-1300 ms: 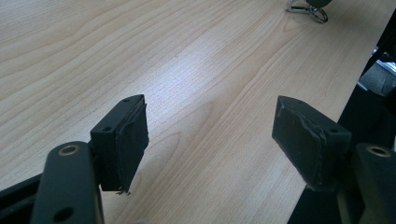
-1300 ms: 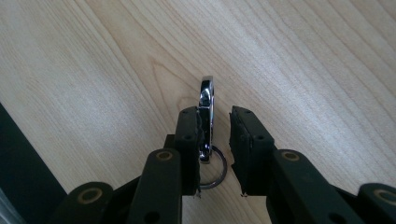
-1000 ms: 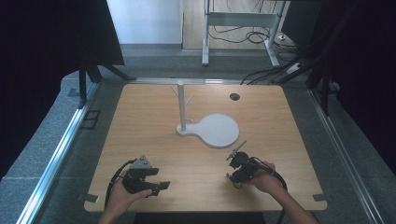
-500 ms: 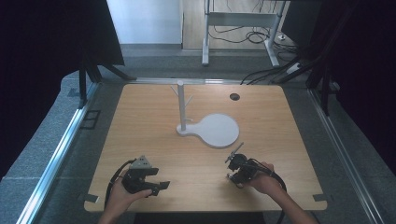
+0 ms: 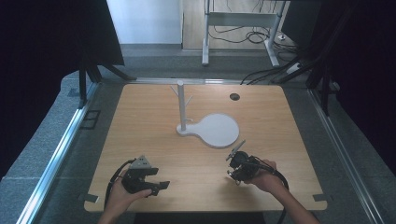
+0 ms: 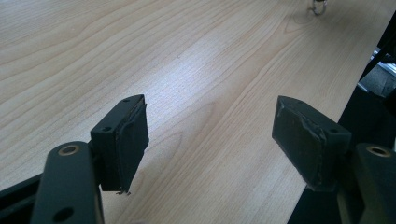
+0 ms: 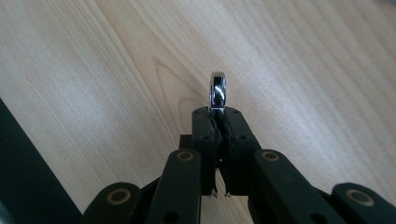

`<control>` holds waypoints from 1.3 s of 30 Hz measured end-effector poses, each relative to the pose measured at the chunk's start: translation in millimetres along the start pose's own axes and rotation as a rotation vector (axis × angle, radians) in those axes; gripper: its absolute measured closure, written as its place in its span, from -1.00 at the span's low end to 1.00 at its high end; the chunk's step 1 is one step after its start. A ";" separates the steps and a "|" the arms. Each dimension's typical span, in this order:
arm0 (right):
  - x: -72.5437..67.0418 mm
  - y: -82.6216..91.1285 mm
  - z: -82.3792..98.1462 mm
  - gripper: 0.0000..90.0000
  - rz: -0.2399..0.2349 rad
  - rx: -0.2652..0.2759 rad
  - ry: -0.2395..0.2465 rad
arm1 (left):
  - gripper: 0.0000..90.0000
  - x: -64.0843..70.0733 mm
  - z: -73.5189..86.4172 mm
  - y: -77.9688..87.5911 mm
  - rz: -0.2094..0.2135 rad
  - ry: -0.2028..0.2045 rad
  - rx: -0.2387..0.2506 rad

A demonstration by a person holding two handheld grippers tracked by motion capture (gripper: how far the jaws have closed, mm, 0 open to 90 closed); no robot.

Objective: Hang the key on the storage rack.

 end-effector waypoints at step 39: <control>15.6 40.6 -43.9 0.89 0.028 0.117 0.008 | -0.39 0.2 0.2 -1.0 0.002 0.000 -0.004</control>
Point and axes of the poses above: each handheld gripper's, and its own axes: y roughly backward along the jaws, z roughly out of its underside, x roughly to its right, the point moved 2 cm from there along -y, roughly forward along the jaws, and after that the axes turned 1 degree about y, right-handed, at the moved point
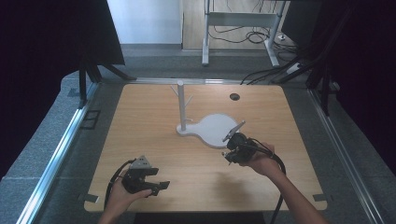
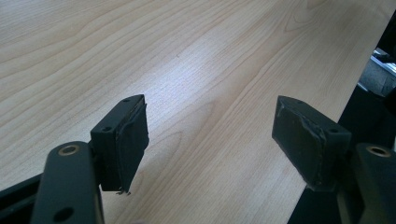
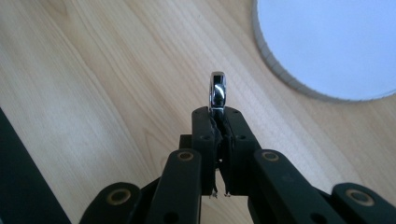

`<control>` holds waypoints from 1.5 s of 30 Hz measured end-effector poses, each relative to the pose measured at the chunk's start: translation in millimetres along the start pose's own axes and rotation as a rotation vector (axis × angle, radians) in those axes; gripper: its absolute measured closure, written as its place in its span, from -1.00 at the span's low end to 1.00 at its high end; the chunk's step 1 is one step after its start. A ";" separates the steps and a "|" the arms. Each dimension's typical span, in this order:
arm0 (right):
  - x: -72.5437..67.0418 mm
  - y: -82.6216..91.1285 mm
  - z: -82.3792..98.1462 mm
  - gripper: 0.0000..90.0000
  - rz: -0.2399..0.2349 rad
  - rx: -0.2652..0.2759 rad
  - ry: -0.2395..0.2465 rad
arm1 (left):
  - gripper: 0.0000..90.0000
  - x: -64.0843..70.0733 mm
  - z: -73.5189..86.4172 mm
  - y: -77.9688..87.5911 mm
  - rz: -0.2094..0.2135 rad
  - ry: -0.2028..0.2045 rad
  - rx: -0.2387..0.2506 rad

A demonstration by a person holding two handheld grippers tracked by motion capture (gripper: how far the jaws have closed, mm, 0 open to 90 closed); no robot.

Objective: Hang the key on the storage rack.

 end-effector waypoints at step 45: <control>22.9 5.7 -70.0 0.89 0.018 0.047 -0.003 | -0.39 -1.2 0.0 2.5 0.004 0.000 0.006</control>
Point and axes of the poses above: each handheld gripper's, and its own axes: y roughly backward along the jaws, z roughly out of its underside, x roughly to its right, the point moved 2 cm from there along -y, roughly forward along the jaws, and after that the axes turned 1 degree about y, right-handed, at the moved point
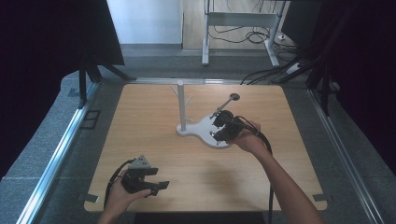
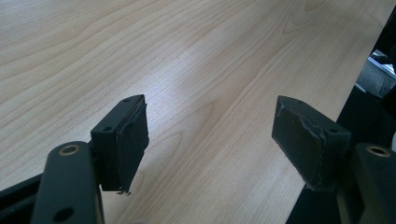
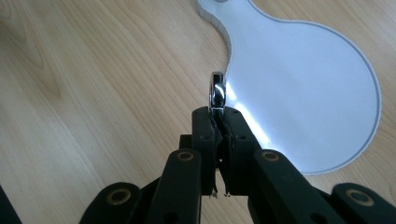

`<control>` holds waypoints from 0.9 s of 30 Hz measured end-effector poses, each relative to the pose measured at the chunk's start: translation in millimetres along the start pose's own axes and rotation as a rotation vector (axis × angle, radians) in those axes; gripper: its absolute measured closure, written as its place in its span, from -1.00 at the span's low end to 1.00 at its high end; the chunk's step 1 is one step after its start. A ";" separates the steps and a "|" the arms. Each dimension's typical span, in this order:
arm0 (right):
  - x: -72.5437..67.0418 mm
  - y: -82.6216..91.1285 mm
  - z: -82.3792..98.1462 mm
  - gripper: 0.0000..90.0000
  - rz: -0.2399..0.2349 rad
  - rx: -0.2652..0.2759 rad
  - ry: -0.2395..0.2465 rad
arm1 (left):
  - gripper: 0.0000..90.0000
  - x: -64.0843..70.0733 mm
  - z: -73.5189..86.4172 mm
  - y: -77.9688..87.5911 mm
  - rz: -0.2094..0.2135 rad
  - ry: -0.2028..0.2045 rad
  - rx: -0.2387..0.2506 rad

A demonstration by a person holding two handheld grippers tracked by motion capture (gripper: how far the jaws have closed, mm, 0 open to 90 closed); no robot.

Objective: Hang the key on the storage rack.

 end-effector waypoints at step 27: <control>7.2 -2.9 -25.2 0.89 0.004 -0.008 -0.005 | -0.39 0.5 -0.3 0.3 0.006 -0.003 0.001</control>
Point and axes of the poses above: each handheld gripper's, and its own axes: y roughly backward along the jaws, z roughly out of its underside, x roughly to its right, the point moved 2 cm from there along -y, roughly forward along the jaws, and after that the axes turned 1 degree about y, right-handed, at the moved point
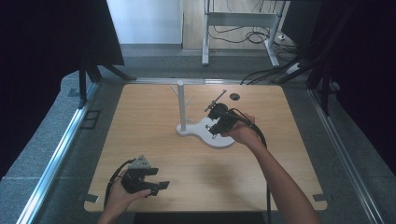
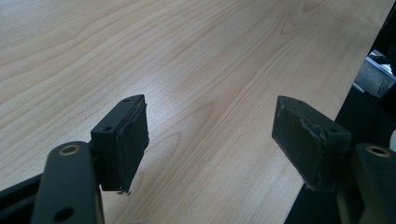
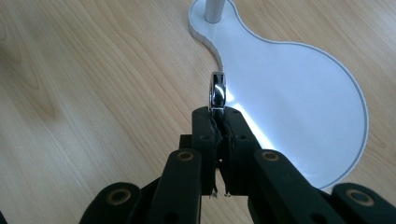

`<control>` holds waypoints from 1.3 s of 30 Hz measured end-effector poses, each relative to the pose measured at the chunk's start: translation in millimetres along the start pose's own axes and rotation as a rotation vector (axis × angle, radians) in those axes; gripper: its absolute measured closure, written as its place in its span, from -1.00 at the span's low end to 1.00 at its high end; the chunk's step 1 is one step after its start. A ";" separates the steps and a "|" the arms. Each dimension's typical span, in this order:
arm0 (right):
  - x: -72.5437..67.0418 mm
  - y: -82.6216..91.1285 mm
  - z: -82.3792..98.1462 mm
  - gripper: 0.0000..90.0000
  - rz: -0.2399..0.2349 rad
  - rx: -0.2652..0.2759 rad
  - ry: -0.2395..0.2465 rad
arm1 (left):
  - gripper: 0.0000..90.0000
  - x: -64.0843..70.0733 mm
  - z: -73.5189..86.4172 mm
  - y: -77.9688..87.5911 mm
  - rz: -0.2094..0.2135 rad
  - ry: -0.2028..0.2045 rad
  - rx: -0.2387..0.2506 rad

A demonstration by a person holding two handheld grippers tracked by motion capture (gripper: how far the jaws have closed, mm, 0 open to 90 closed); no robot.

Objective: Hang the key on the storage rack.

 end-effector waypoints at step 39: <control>23.9 -9.6 -38.4 0.89 0.013 0.025 -0.061 | -0.39 1.6 -0.5 -1.0 0.007 -0.008 -0.002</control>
Point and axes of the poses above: each handheld gripper's, and its own axes: y roughly backward along the jaws, z roughly out of its underside, x roughly to its right, the point moved 2 cm from there along -y, roughly forward along the jaws, and after that the axes turned 1 degree about y, right-handed, at the moved point
